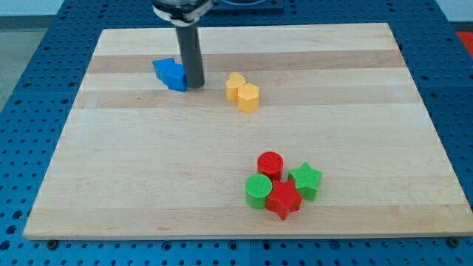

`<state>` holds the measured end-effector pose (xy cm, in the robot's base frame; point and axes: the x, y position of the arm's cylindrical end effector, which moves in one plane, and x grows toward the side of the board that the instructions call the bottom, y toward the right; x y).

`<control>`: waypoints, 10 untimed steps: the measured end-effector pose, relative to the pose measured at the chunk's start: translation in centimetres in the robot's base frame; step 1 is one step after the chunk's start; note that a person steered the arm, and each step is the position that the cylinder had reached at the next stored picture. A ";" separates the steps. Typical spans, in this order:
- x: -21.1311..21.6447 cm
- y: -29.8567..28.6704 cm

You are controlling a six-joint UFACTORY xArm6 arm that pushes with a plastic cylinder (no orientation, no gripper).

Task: Separate the blue blocks from the yellow blocks

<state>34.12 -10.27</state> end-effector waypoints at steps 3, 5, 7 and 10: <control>-5.1 -3.3; 1.7 4.7; -6.2 15.1; 3.1 28.1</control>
<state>37.27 17.87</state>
